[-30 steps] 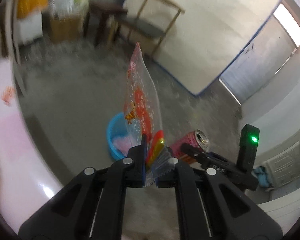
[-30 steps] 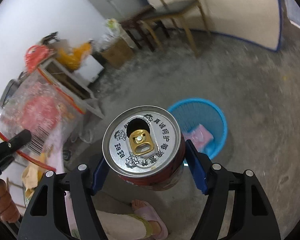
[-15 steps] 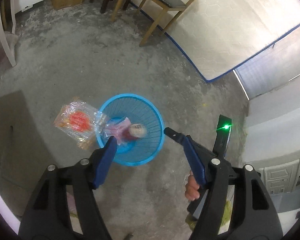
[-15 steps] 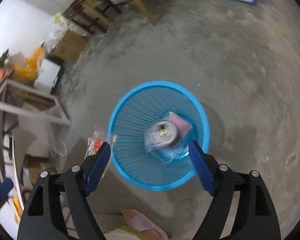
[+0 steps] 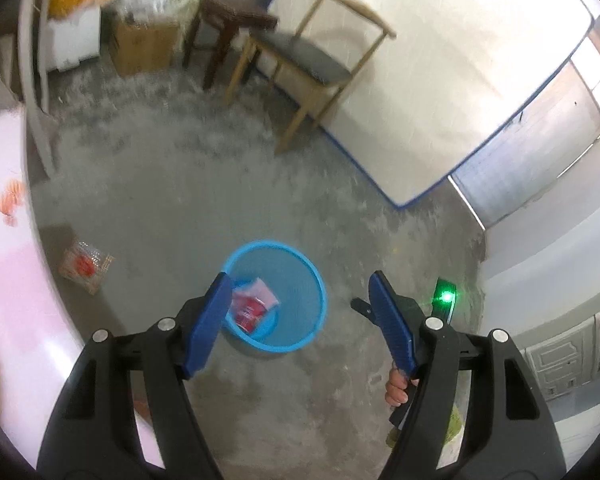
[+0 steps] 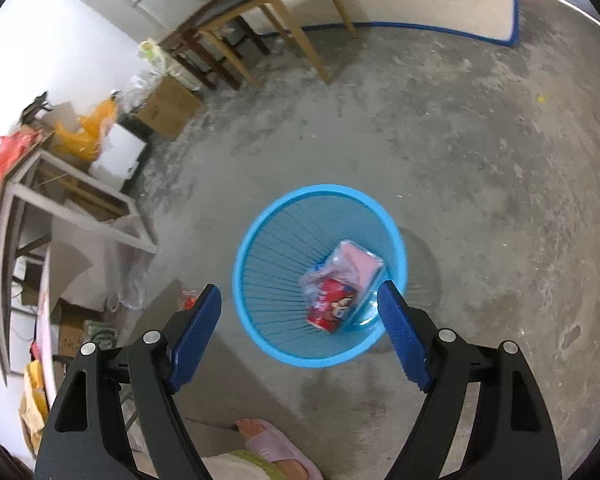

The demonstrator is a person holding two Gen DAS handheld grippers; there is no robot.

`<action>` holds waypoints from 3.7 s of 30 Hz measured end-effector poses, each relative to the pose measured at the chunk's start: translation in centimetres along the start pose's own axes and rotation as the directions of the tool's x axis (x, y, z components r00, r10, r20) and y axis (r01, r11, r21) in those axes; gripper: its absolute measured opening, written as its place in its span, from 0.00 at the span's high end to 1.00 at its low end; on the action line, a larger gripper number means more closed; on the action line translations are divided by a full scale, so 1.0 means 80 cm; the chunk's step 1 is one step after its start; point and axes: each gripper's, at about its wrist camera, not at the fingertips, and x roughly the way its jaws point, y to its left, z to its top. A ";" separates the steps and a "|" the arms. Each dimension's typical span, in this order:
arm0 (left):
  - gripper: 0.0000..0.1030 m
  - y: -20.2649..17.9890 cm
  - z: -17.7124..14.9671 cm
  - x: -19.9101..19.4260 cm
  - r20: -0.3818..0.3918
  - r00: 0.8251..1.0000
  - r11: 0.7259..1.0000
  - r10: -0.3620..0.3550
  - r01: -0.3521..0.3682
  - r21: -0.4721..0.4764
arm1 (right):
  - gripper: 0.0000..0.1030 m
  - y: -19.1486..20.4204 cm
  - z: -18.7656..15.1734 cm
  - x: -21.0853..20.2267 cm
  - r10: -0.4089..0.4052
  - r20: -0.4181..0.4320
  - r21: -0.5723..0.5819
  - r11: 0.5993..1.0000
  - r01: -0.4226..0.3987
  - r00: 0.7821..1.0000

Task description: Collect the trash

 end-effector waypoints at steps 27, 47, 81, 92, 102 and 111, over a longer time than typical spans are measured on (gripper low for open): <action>0.30 0.204 -0.184 -0.443 0.340 0.697 0.769 0.631 -0.508 -0.387 | 0.30 0.311 -0.152 0.486 0.380 -0.719 0.244 0.922 -0.300 0.581; 0.31 0.330 -0.221 -0.470 0.175 0.690 0.623 0.702 -0.476 -0.621 | 0.49 0.306 -0.237 0.753 0.378 -0.771 0.442 0.897 0.002 0.512; 0.39 0.292 -0.242 -0.471 0.316 0.717 0.730 0.621 -0.382 -0.567 | 0.94 0.275 -0.061 0.333 0.459 -0.421 0.114 0.882 -0.457 0.782; 0.40 0.280 -0.268 -0.467 0.416 0.730 0.789 0.542 -0.271 -0.552 | 0.92 -0.017 -0.040 0.155 0.159 -0.307 0.287 0.956 -0.068 0.938; 0.40 0.262 -0.287 -0.488 0.468 0.706 0.801 0.532 -0.240 -0.548 | 0.42 0.009 -0.036 0.198 -0.390 -0.293 -0.187 0.919 0.348 0.873; 0.40 0.252 -0.309 -0.497 0.487 0.703 0.810 0.518 -0.220 -0.544 | 0.41 0.030 -0.037 0.138 -0.488 -0.143 -0.263 0.858 0.442 0.861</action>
